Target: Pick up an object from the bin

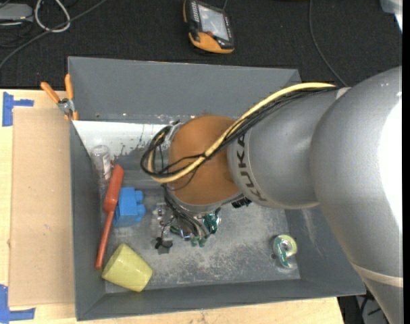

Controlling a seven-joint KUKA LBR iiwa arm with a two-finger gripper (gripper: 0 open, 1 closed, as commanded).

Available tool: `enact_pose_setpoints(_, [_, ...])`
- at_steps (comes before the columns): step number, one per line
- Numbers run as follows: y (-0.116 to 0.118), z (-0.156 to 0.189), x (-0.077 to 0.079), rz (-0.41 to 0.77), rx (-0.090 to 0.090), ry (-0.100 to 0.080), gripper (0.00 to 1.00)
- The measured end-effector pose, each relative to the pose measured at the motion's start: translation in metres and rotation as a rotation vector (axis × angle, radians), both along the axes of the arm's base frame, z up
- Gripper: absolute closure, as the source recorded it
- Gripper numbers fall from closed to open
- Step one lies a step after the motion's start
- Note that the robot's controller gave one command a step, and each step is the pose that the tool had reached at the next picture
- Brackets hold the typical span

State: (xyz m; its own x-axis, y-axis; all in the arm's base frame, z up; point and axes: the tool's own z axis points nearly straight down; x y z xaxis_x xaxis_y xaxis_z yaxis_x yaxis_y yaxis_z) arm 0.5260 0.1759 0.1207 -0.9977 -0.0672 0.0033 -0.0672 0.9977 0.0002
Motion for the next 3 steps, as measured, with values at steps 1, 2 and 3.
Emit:
enact_pose_setpoints(1, [-0.002, 0.008, 0.010, -0.030, 0.004, -0.011, 1.00])
enact_pose_setpoints(2, [-0.020, 0.104, 0.014, -0.063, 0.005, -0.014, 1.00])
enact_pose_setpoints(3, [-0.047, 0.163, 0.039, -0.052, 0.001, -0.006, 1.00])
